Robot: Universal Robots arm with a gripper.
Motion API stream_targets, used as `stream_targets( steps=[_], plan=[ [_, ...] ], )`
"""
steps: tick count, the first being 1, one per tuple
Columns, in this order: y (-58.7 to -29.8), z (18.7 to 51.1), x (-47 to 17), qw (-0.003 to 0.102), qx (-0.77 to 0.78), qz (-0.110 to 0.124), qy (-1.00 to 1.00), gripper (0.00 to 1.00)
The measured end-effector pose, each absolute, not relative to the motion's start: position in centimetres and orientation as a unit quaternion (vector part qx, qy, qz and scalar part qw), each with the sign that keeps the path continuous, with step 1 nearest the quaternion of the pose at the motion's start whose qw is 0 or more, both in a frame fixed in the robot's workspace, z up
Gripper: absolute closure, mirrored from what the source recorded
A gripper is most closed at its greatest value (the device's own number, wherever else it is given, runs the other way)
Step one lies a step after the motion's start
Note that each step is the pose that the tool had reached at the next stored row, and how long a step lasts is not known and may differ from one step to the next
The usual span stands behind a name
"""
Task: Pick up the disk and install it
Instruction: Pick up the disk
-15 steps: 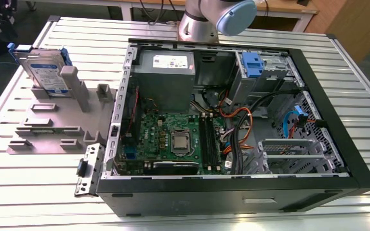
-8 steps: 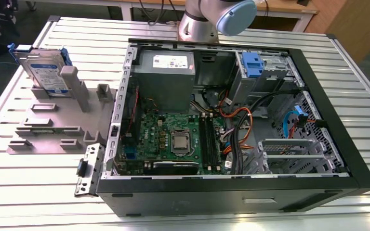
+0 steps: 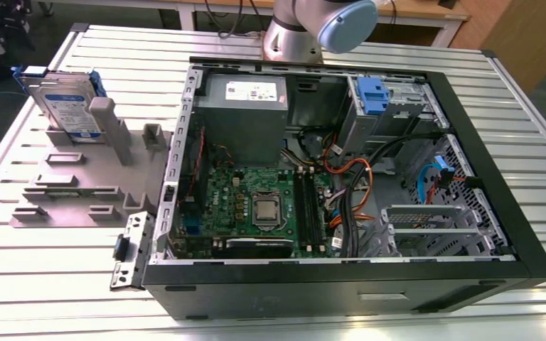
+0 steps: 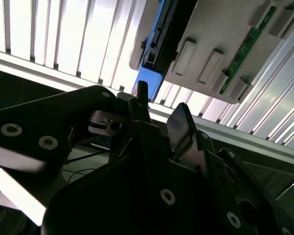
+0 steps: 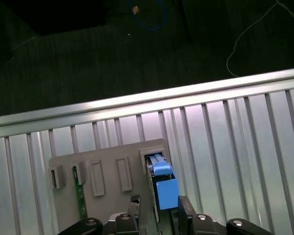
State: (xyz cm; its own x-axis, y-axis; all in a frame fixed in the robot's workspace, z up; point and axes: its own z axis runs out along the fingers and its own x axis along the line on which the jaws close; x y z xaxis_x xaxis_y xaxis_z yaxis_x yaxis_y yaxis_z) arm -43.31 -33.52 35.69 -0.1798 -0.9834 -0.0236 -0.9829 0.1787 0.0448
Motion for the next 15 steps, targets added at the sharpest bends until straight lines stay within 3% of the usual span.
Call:
stream_targets(
  steps=[12, 15],
  plan=[
    [-33.1, 34.5, -43.3, 0.006, 0.700, -0.023, -0.714, 0.57],
    [-33.1, 34.1, -43.3, 0.007, 0.707, -0.023, -0.707, 0.50]
  ],
)
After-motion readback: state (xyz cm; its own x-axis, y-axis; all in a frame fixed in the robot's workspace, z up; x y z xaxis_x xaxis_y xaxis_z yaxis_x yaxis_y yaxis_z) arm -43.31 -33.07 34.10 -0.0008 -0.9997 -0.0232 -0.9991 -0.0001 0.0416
